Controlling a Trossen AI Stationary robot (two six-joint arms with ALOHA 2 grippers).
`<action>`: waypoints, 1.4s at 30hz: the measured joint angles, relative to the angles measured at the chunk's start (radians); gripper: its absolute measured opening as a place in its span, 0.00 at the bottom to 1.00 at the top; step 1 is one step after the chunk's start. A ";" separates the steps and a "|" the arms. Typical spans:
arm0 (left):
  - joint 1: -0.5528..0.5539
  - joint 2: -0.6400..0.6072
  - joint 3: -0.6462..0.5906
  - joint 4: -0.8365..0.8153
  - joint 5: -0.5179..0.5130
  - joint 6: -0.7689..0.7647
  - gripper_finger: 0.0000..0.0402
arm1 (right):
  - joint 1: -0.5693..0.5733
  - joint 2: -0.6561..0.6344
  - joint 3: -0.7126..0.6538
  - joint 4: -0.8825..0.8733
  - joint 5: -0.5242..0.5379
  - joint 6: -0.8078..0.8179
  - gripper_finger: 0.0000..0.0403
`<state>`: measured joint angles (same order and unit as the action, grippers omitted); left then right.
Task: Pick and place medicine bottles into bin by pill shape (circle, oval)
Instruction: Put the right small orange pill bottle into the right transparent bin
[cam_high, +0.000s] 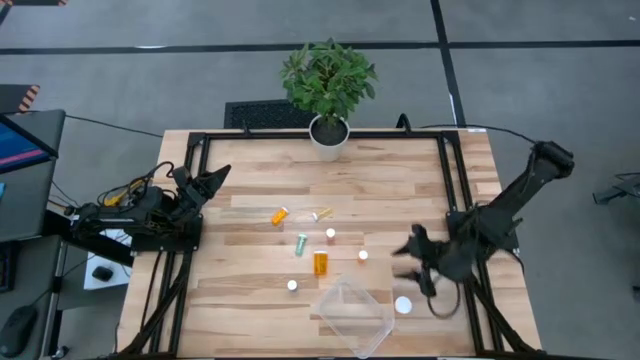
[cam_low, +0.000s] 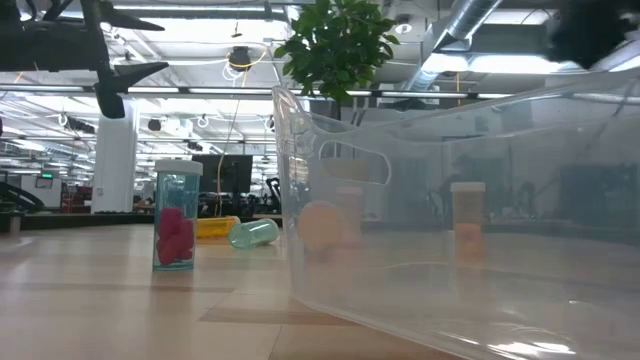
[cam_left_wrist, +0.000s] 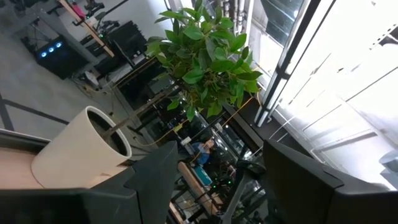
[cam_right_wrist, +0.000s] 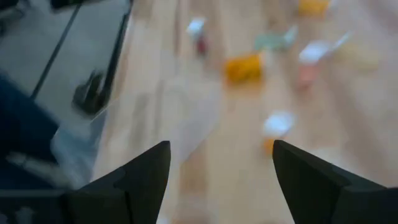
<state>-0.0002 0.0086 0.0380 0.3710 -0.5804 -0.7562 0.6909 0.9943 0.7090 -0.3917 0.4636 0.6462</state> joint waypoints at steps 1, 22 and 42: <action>0.000 0.000 0.000 0.000 0.000 0.002 0.57 | -0.042 -0.013 0.016 -0.016 -0.015 -0.049 0.72; 0.000 0.000 0.000 -0.024 -0.001 0.010 0.57 | -0.497 0.255 0.316 -0.386 -0.333 -0.318 0.72; 0.000 0.000 0.000 -0.054 0.003 -0.008 0.57 | -0.483 0.462 0.332 -0.251 -0.465 -0.417 0.72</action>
<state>-0.0006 0.0082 0.0380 0.3168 -0.5770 -0.7639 0.2074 1.4561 1.0409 -0.6422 -0.0017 0.2288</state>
